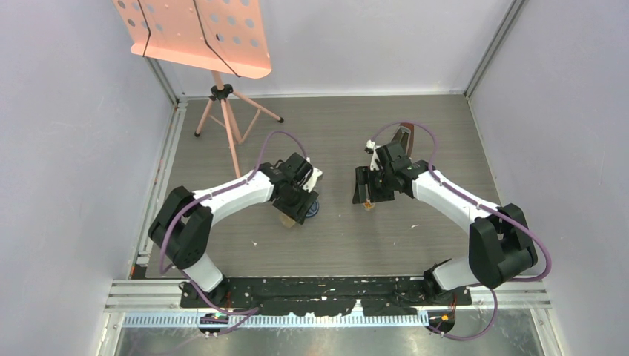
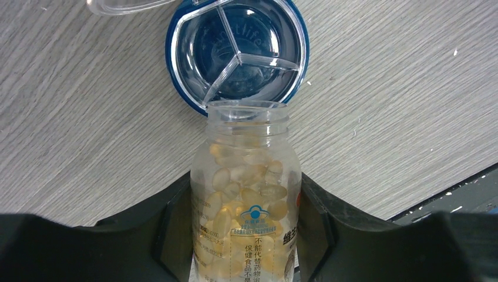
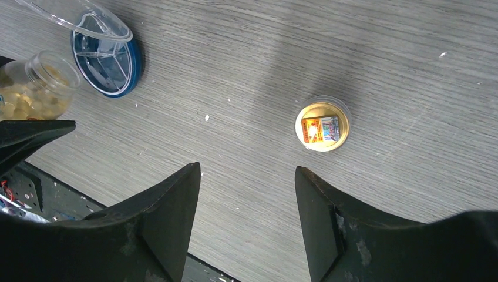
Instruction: Sort the pills into containers
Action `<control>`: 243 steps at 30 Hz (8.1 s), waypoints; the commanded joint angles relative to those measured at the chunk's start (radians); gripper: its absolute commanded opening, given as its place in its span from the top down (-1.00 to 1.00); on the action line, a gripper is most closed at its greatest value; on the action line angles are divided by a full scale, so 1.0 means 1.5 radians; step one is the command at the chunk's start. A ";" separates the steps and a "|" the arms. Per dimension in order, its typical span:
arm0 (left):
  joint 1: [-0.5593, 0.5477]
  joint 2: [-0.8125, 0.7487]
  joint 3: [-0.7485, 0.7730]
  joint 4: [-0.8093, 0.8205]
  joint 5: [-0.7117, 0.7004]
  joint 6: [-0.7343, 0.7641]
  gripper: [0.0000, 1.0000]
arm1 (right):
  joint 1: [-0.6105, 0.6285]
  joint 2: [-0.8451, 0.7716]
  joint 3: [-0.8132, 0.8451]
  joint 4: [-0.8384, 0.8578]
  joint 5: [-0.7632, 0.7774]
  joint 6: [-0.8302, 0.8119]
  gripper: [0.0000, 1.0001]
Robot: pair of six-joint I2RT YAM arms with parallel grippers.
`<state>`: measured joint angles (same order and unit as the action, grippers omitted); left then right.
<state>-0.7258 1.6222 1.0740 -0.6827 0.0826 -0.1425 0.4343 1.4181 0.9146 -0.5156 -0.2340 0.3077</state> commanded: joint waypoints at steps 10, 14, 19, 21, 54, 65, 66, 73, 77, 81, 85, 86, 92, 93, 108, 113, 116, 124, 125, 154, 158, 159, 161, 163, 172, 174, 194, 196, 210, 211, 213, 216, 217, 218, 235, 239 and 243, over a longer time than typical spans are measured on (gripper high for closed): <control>-0.008 0.030 0.058 -0.052 -0.002 -0.002 1.00 | -0.007 -0.022 -0.005 0.025 -0.012 0.005 -0.34; -0.011 0.036 0.067 -0.061 -0.001 -0.005 1.00 | -0.008 -0.020 -0.005 0.026 -0.014 0.007 -0.33; -0.014 0.047 0.078 -0.072 -0.006 -0.009 1.00 | -0.008 -0.022 -0.006 0.026 -0.015 0.007 -0.33; -0.015 0.054 0.085 -0.079 -0.008 -0.009 1.00 | -0.009 -0.024 -0.006 0.026 -0.018 0.010 -0.33; -0.017 0.099 0.133 -0.134 -0.022 -0.012 1.00 | -0.010 -0.030 -0.007 0.025 -0.025 0.014 -0.33; -0.018 0.065 0.093 -0.087 -0.028 -0.019 1.00 | -0.010 -0.031 -0.009 0.025 -0.026 0.014 -0.33; -0.017 0.057 0.081 -0.070 -0.027 -0.019 1.00 | -0.010 -0.031 -0.009 0.025 -0.026 0.015 -0.32; -0.018 0.009 -0.012 0.035 -0.043 -0.033 1.00 | -0.010 -0.029 -0.008 0.023 -0.027 0.015 -0.32; -0.018 -0.029 -0.049 0.092 -0.050 -0.031 1.00 | -0.010 -0.028 -0.007 0.022 -0.029 0.018 -0.31; -0.018 -0.059 -0.066 0.124 -0.077 -0.018 1.00 | -0.010 -0.027 -0.005 0.022 -0.029 0.022 -0.31; -0.018 -0.088 -0.091 0.161 -0.080 -0.010 1.00 | -0.010 -0.026 -0.005 0.022 -0.031 0.025 -0.30; -0.018 -0.096 -0.099 0.171 -0.080 -0.009 1.00 | -0.010 -0.026 -0.004 0.022 -0.031 0.025 -0.30; -0.024 -0.148 -0.166 0.253 -0.082 -0.007 1.00 | -0.010 -0.026 0.001 0.009 -0.025 0.024 -0.30; -0.024 -0.159 -0.179 0.268 -0.085 -0.007 1.00 | -0.011 -0.026 0.004 0.007 -0.021 0.024 -0.29; -0.024 -0.425 -0.337 0.538 -0.092 0.112 1.00 | -0.010 -0.056 0.059 -0.043 0.053 -0.036 -0.69; -0.024 -0.473 -0.374 0.699 -0.110 0.121 1.00 | -0.010 -0.055 0.078 -0.063 0.097 -0.063 -0.79; -0.024 -0.477 -0.364 0.758 -0.094 0.122 0.99 | -0.010 -0.038 0.101 -0.086 0.107 -0.063 -0.79; -0.024 -0.467 -0.372 0.933 -0.098 0.132 0.91 | -0.010 -0.028 0.124 -0.105 0.122 -0.066 -0.75; -0.024 -0.454 -0.376 0.969 -0.097 0.134 0.90 | -0.010 -0.025 0.126 -0.106 0.124 -0.069 -0.75; -0.025 -0.518 -0.380 1.003 -0.032 0.098 0.76 | 0.009 0.138 0.112 -0.111 0.147 -0.073 -0.49; -0.024 -0.539 -0.372 0.924 0.029 0.098 0.77 | 0.020 0.165 0.122 -0.084 0.145 -0.080 -0.54; -0.024 -0.543 -0.370 0.909 0.045 0.099 0.76 | 0.022 0.171 0.127 -0.084 0.145 -0.080 -0.54; -0.024 -0.549 -0.367 0.883 0.075 0.099 0.76 | 0.026 0.196 0.131 -0.084 0.151 -0.079 -0.53; -0.024 -0.558 -0.365 0.862 0.111 0.099 0.77 | 0.028 0.208 0.130 -0.085 0.165 -0.076 -0.50; -0.018 -0.587 -0.355 0.770 0.204 0.102 0.77 | 0.036 0.225 0.131 -0.091 0.207 -0.051 -0.16; -0.017 -0.591 -0.357 0.763 0.206 0.109 0.76 | 0.036 0.226 0.133 -0.091 0.202 -0.048 -0.04; 0.003 -0.538 -0.378 0.807 0.262 0.099 0.78 | 0.036 0.037 0.305 -0.186 -0.042 -0.098 0.40; 0.012 -0.536 -0.367 0.777 0.285 0.082 0.78 | 0.035 0.018 0.348 -0.215 -0.084 -0.138 0.39; 0.018 -0.555 -0.300 0.588 0.386 0.148 0.78 | 0.095 -0.088 0.401 -0.222 -0.367 -0.249 0.34; 0.018 -0.550 -0.290 0.577 0.391 0.149 0.78 | 0.121 -0.090 0.406 -0.223 -0.359 -0.252 0.34; 0.018 -0.544 -0.279 0.558 0.399 0.149 0.78 | 0.151 -0.089 0.414 -0.224 -0.343 -0.253 0.34; 0.018 -0.546 -0.277 0.549 0.397 0.151 0.78 | 0.177 -0.081 0.425 -0.222 -0.320 -0.249 0.34; 0.018 -0.546 -0.277 0.547 0.396 0.152 0.78 | 0.184 -0.081 0.428 -0.221 -0.316 -0.247 0.34; 0.018 -0.546 -0.277 0.546 0.394 0.152 0.78 | 0.187 -0.080 0.429 -0.219 -0.313 -0.246 0.34; 0.019 -0.544 -0.243 0.500 0.352 0.162 0.79 | 0.253 -0.050 0.476 -0.259 -0.187 -0.269 0.34; 0.018 -0.541 -0.242 0.505 0.354 0.162 0.79 | 0.257 -0.043 0.479 -0.259 -0.185 -0.272 0.34; 0.018 -0.537 -0.243 0.506 0.356 0.167 0.79 | 0.260 -0.034 0.479 -0.255 -0.186 -0.273 0.34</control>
<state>-0.7036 0.8200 0.6689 0.0563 0.6201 0.0883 0.8154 1.3556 1.5936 -0.9134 -0.5247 -0.0822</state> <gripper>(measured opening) 0.548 0.500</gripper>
